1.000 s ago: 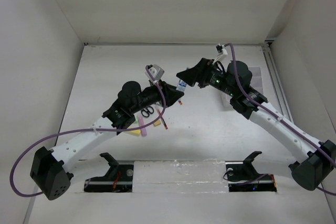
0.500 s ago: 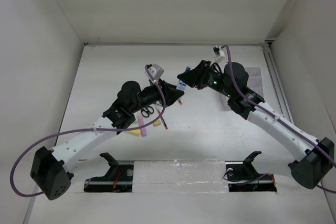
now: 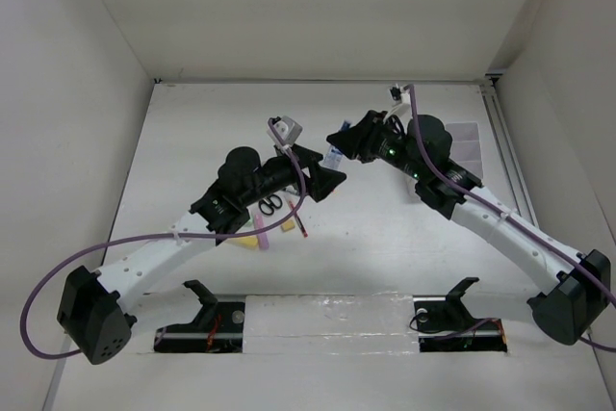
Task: Sort the stationery into containers
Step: Pick up the stationery from the center of the board, then place the stationery in the storage box.
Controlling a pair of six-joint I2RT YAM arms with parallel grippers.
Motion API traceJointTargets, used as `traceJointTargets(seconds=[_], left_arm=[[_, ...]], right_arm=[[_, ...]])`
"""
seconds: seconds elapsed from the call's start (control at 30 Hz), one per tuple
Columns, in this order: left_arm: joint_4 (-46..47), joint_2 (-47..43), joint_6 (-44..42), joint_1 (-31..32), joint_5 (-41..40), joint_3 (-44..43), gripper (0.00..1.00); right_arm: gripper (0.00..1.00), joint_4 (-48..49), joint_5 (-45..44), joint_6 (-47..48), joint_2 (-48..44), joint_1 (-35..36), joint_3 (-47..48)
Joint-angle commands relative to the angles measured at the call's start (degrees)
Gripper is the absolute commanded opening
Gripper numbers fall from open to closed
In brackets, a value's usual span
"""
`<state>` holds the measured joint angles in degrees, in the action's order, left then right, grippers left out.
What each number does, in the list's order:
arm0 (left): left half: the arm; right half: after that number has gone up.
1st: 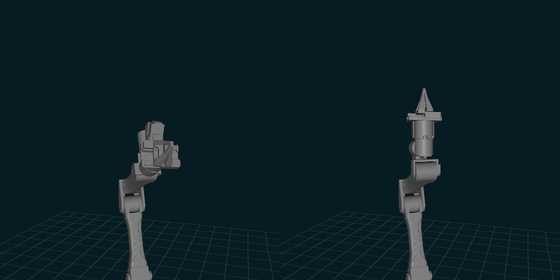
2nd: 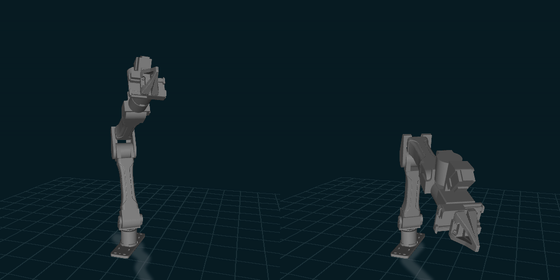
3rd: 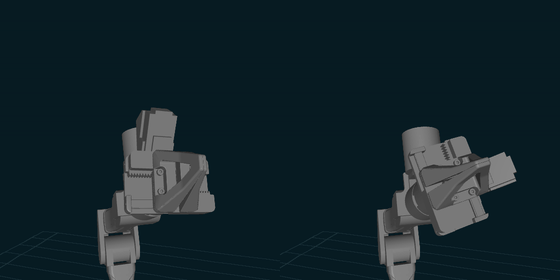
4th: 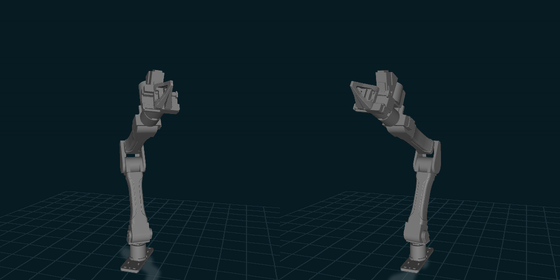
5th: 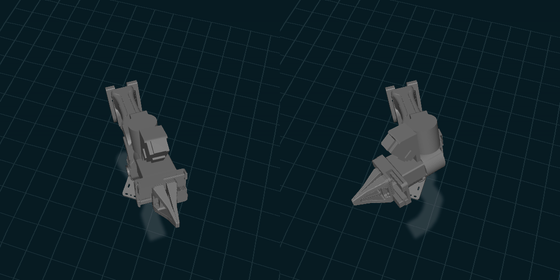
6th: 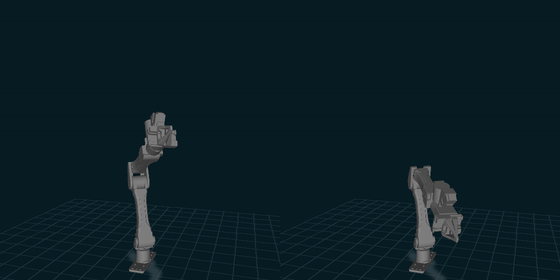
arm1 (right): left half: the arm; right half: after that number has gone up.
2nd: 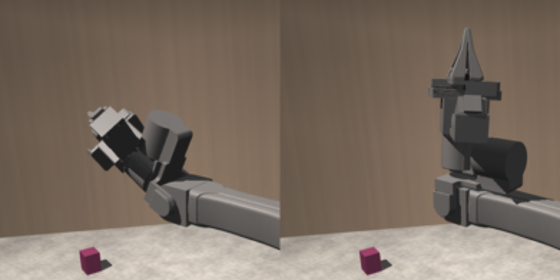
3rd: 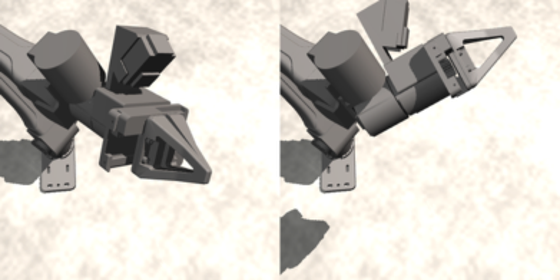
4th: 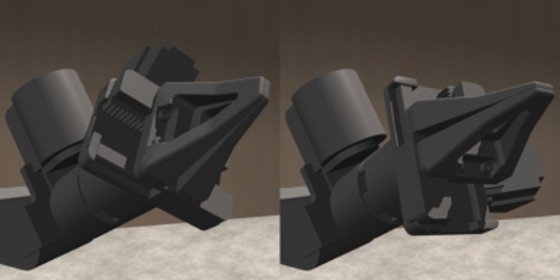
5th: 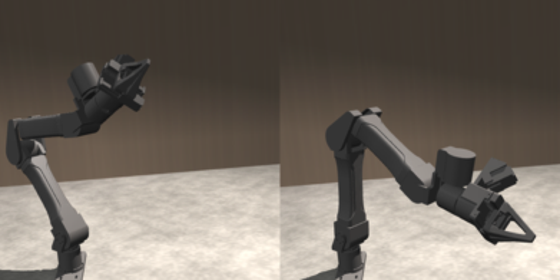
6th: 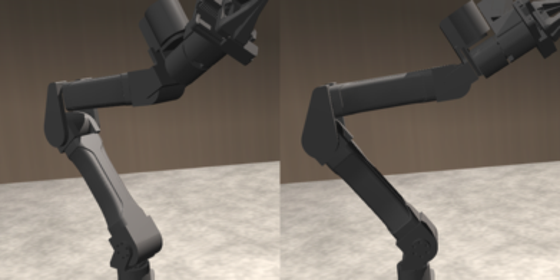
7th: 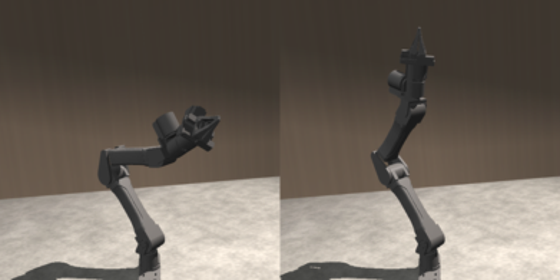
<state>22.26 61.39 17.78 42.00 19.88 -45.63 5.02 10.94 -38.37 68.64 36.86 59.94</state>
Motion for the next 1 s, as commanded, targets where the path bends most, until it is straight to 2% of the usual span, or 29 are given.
traceJointTargets(seconds=[0.0, 0.03, 0.2, 0.27, 0.33, 0.4, 0.43, 0.47, 0.53, 0.57, 0.67, 0.7, 0.8, 0.97], left_arm=[[1.3, 0.4, 0.0, 0.2, -0.2, -2.7, 0.93], [1.3, 0.4, 0.0, 0.2, -0.2, -2.7, 1.0], [0.0, -0.9, 1.1, 0.2, -3.2, -2.7, 1.0], [-3.4, -2.5, 2.6, 0.2, -6.1, -3.6, 1.0], [-7.7, -4.1, 7.1, 0.2, -13.7, -4.6, 1.0], [-17.8, -4.9, 11.4, 0.2, -21.2, -6.8, 1.0], [-25.0, -5.5, 15.0, 0.2, -28.2, -8.3, 1.0], [-25.1, -5.5, 15.0, 0.2, -30.8, -8.3, 1.0], [-33.0, -6.0, 17.7, 0.2, -35.2, -9.2, 1.0], [-35.1, -6.6, 18.2, 0.2, -36.2, -9.9, 1.0], [-40.1, -8.4, 19.7, 0.2, -37.3, -9.9, 1.0], [-40.1, -9.6, 19.7, 0.2, -37.3, -9.1, 1.0], [-39.6, -11.5, 19.1, 0.2, -35.4, -6.2, 1.0], [-38.2, -12.1, 19.1, 0.2, -31.5, -4.5, 1.0]], right_arm=[[0.0, 3.2, -4.9, 2.2, -1.7, 0.5, 0.2], [0.0, 2.4, -6.0, 2.2, -1.7, 0.5, 0.2], [0.0, -1.3, -15.5, 5.4, -4.4, 0.5, -1.1], [0.0, -2.8, -23.6, 6.3, -5.2, -0.9, -1.6], [0.0, -5.7, -32.1, 7.7, -5.7, -2.1, -2.3], [0.0, -8.8, -37.7, 7.7, -5.7, -4.1, -2.8], [0.0, -13.4, -43.8, 5.5, -5.7, -5.5, -2.0], [0.0, -15.5, -46.2, 4.3, -5.7, -6.3, -2.0], [0.0, -17.8, -50.7, 3.1, -6.8, -7.3, -2.0], [0.0, -20.2, -55.5, 3.1, -6.9, -7.9, -2.0], [0.0, -26.2, -61.1, -1.9, -7.4, -12.5, -2.6], [0.0, -28.0, -62.8, -3.5, -7.4, -16.1, -2.6], [0.0, -30.0, -62.8, -5.4, -8.7, -20.9, -3.4], [0.0, -27.6, -61.7, -4.9, -8.4, -28.2, -6.1]])
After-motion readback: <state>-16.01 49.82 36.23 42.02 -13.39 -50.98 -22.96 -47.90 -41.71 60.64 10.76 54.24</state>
